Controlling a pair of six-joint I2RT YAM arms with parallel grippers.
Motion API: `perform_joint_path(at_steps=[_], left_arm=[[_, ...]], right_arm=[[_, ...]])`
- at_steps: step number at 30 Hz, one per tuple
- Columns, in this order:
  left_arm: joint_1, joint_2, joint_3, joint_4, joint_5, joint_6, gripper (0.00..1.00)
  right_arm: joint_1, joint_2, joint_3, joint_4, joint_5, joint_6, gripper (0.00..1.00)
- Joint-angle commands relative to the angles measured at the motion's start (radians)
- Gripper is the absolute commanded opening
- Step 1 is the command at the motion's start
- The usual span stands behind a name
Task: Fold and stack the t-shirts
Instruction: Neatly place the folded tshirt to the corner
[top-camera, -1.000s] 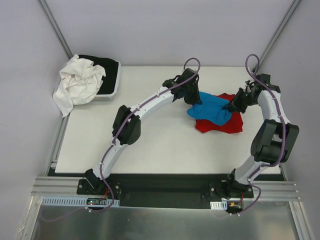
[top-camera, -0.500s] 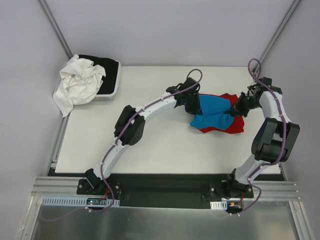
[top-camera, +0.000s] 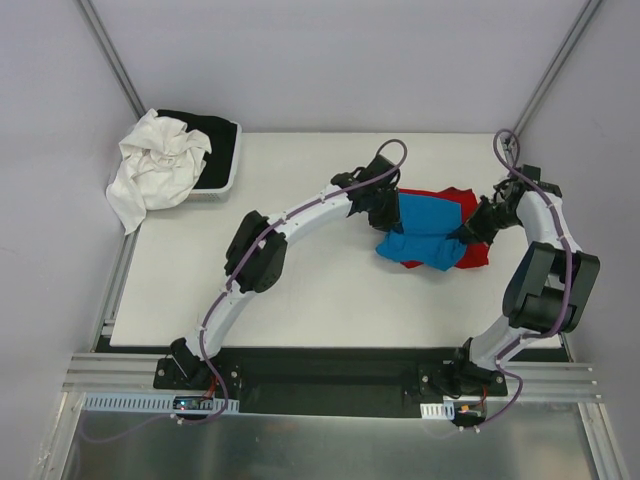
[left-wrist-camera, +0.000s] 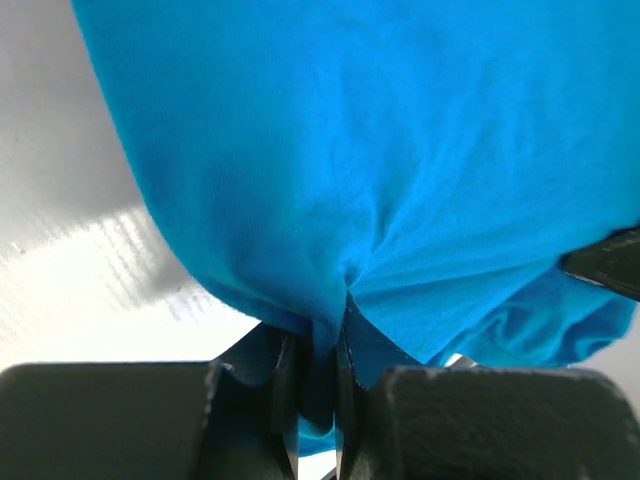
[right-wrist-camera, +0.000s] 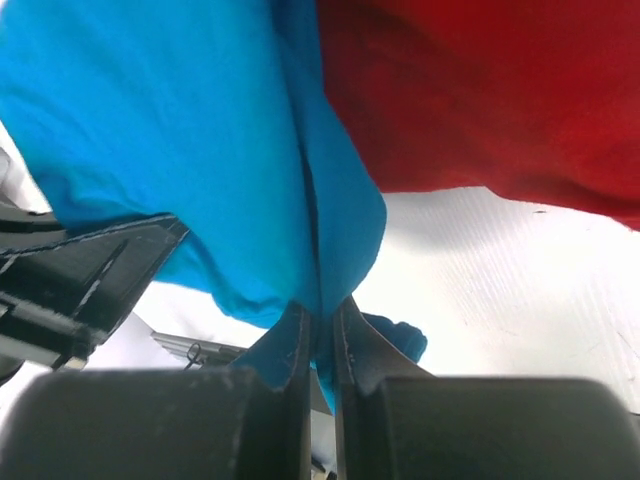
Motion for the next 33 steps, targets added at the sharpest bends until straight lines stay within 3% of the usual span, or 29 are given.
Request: perform_joint_path(at_steps=[1,21,26,33], left_arm=[[0.007,-0.082,0.130,-0.030,-0.026,0.030,0.00],[-0.048,-0.010,0.207,-0.019,0.019,0.072,0.00],[-0.043,0.042,0.174,-0.018,0.104,0.010,0.01],[-0.049,-0.004,0.052,-0.009,0.086,0.040,0.02]], right_arm=[[-0.021,-0.072,0.089,-0.045,0.063,0.020,0.01],[-0.045,-0.206,0.157,-0.065,0.176,0.010,0.01],[-0.059,-0.150,0.042,-0.074,0.166,0.007,0.01],[-0.059,-0.132,-0.058,-0.045,0.156,-0.008,0.01]])
